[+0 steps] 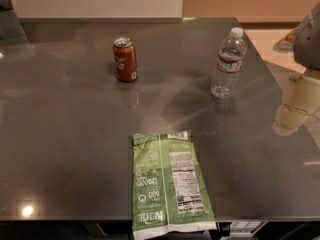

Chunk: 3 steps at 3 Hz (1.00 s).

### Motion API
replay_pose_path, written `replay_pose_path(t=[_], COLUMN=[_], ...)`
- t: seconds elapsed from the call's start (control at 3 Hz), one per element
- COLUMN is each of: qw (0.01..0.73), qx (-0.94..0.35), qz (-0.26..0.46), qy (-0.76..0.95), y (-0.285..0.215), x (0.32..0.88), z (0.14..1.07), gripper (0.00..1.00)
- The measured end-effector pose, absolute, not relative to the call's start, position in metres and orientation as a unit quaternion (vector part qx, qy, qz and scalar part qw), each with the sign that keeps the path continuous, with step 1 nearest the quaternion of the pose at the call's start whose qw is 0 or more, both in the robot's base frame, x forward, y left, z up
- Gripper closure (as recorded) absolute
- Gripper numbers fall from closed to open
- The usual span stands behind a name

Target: Move coke can near green jalapeno chip bag

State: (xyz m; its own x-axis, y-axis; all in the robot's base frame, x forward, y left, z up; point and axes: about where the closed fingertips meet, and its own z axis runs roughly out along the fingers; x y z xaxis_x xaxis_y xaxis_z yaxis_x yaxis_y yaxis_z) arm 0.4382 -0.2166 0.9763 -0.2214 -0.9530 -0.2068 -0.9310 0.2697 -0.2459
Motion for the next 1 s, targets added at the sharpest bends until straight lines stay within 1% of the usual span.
replay_pose_path(t=[0.67,1.0], qw=[0.164,0.176], qx=[-0.609,-0.613], qz=[-0.040,-0.031], qy=[0.775,0.770], y=[-0.210,-0.196], x=[0.445,0.462], z=[0.981,0.987], gripper=[0.00,0.00])
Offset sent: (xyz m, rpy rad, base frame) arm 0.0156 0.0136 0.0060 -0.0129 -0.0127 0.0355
